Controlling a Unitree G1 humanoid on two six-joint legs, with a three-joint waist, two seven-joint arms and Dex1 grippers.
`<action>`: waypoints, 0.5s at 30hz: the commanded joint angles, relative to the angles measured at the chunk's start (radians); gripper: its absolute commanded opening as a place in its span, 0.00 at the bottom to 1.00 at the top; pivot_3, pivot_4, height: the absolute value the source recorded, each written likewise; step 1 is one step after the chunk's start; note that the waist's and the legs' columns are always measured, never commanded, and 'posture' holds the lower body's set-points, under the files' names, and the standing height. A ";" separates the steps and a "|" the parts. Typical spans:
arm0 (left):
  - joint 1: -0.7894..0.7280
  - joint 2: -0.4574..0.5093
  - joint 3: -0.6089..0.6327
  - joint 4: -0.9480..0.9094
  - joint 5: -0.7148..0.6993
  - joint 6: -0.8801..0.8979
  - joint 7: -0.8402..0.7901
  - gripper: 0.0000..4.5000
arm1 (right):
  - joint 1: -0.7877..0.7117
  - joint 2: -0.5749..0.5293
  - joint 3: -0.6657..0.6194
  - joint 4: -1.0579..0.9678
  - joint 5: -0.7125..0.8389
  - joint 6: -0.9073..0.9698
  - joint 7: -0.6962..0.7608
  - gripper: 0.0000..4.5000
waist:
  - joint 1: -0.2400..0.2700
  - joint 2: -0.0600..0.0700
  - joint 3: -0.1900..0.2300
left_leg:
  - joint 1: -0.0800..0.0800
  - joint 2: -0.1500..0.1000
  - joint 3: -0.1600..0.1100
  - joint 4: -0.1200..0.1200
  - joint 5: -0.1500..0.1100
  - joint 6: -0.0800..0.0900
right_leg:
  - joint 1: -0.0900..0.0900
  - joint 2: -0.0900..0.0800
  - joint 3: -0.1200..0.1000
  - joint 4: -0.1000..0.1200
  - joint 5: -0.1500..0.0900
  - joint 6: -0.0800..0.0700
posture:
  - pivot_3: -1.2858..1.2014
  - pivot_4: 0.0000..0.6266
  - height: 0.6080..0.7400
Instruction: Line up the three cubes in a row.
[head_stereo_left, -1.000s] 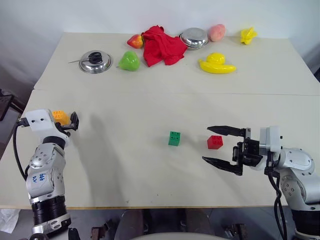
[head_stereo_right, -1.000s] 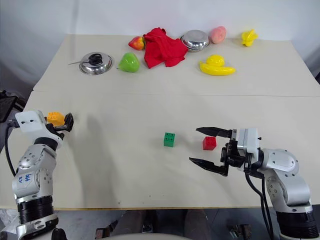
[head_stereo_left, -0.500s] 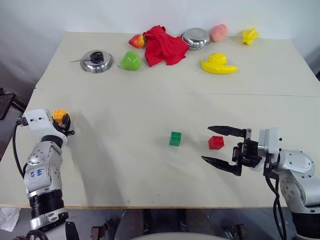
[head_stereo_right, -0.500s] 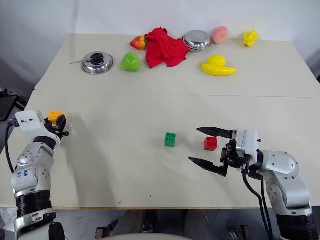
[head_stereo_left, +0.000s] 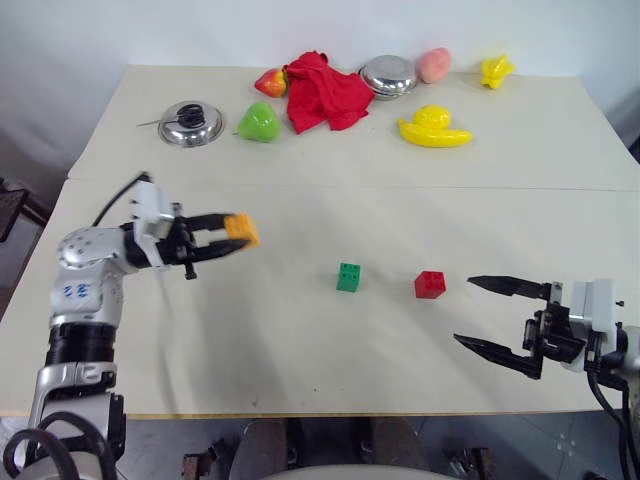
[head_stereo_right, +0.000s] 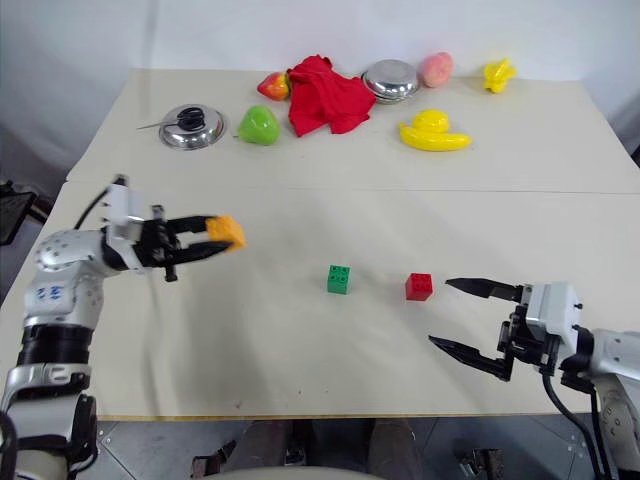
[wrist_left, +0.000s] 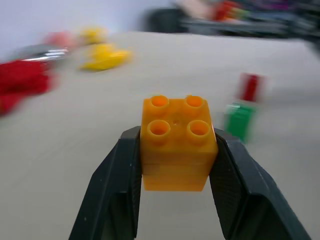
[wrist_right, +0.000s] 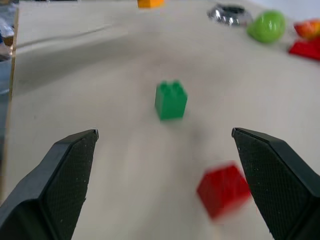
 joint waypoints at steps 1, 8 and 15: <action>-0.095 -0.014 -0.118 0.230 0.119 -0.198 -0.170 0.33 | 0.042 0.000 -0.062 -0.074 0.030 0.007 -0.017 1.00 | -0.011 0.000 0.000 | 0.000 0.000 0.001 0.000 0.000 0.000 | 0.000 0.000 0.000 0.000 0.000 0.000 | 0.52 0.24 1.00; -0.295 -0.101 -0.163 0.633 0.216 -0.380 -0.131 0.33 | 0.159 0.044 -0.108 -0.183 0.039 0.021 -0.077 1.00 | -0.012 -0.002 0.001 | -0.002 0.002 -0.006 0.001 0.000 0.000 | -0.002 0.000 0.001 0.000 0.000 0.000 | 0.52 0.24 1.00; -0.288 -0.101 -0.214 0.673 0.219 -0.444 -0.179 0.33 | 0.208 0.065 -0.119 -0.203 0.035 0.005 -0.095 1.00 | -0.014 -0.002 0.001 | -0.001 0.006 -0.007 0.002 0.000 0.002 | -0.002 -0.002 0.002 0.002 0.001 0.001 | 0.52 0.24 1.00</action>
